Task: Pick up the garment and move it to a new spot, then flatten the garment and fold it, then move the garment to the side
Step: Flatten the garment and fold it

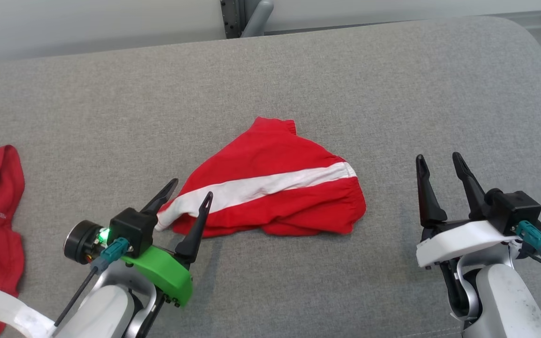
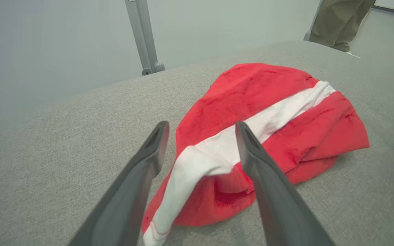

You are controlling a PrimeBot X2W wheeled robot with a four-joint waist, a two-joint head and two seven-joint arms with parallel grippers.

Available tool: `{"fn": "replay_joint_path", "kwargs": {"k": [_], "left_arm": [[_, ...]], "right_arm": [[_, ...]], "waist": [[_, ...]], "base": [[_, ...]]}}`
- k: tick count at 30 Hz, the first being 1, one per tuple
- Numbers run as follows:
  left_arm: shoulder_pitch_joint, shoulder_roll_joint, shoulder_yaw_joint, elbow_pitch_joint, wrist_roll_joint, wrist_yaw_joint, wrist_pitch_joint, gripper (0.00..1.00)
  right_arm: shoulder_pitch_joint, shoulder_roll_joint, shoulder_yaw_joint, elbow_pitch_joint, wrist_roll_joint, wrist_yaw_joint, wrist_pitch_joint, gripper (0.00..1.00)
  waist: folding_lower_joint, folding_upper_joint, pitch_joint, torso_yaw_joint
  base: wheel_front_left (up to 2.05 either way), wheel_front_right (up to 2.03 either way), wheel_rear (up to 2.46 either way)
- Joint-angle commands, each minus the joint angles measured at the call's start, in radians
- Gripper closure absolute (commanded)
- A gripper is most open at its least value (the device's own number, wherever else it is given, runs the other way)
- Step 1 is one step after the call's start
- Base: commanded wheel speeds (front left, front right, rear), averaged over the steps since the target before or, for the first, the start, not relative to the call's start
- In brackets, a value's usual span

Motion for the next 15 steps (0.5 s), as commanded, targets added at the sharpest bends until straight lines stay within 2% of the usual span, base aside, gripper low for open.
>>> {"fn": "replay_joint_path", "kwargs": {"k": [1,6,15], "left_arm": [[0.018,0.014,0.002,-0.009,0.001,0.007,0.006,0.0],[0.053,0.042,0.017,-0.087,-0.007,0.04,0.03,0.0],[0.136,0.022,0.163,-0.192,-0.072,0.161,-0.099,0.0]], "right_arm": [[0.008,-0.001,-0.002,-0.004,-0.004,0.0,0.002,0.0],[0.022,-0.002,-0.002,-0.016,-0.011,0.0,0.009,0.0],[0.042,-0.001,-0.017,-0.042,-0.032,0.0,0.022,0.0]], "waist": [[0.0,0.0,-0.019,0.012],[0.0,0.0,-0.042,0.023],[0.0,0.0,-0.089,0.032]], "base": [[0.0,0.0,0.0],[0.0,0.0,0.0],[0.0,0.0,0.0]]}}
